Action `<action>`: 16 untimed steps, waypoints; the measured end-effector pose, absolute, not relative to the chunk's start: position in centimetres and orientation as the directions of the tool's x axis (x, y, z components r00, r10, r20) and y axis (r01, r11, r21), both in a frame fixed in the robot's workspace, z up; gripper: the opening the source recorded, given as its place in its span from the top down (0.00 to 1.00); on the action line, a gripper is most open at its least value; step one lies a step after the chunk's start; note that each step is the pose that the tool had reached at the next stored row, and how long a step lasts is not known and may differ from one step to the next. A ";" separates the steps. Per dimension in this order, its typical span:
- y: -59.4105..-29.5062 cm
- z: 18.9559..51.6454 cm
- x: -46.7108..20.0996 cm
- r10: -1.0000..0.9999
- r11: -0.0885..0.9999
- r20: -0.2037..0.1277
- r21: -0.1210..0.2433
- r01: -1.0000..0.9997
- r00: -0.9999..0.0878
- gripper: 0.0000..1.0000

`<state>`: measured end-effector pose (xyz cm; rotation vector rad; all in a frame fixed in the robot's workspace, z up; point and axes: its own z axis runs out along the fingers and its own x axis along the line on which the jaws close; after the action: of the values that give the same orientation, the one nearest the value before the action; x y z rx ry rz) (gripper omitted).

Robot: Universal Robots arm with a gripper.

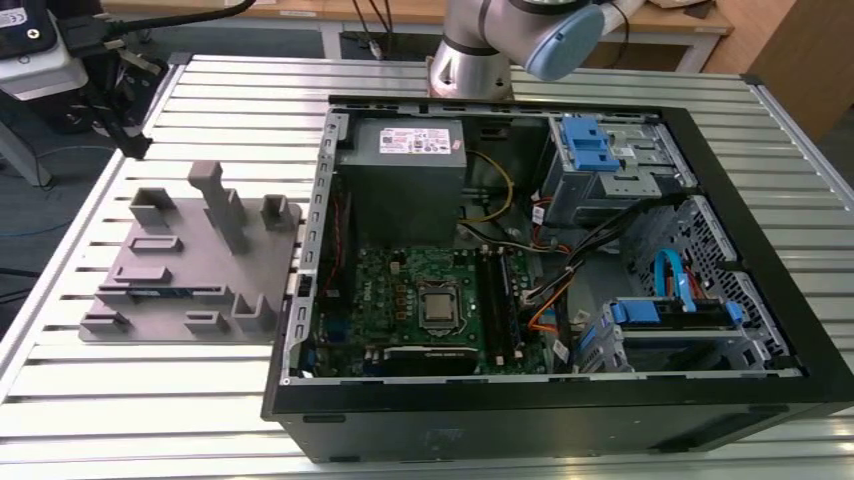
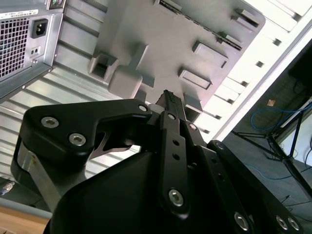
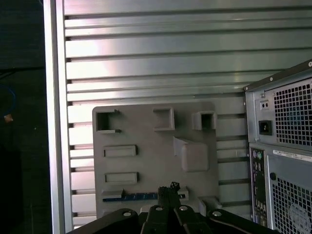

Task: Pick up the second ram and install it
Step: 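Reach for the second ram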

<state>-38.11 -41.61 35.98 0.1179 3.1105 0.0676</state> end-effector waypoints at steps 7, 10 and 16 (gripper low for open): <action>-42.0 35.5 -38.6 0.076 0.996 -0.026 0.044 0.075 -0.997 0.90; -42.1 35.3 -38.8 0.076 0.996 -0.026 0.044 0.075 -0.997 0.90; -42.2 34.9 -39.2 0.076 0.996 -0.026 0.044 0.075 -0.997 0.90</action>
<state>-39.17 -42.24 34.89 0.1178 3.1106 0.0675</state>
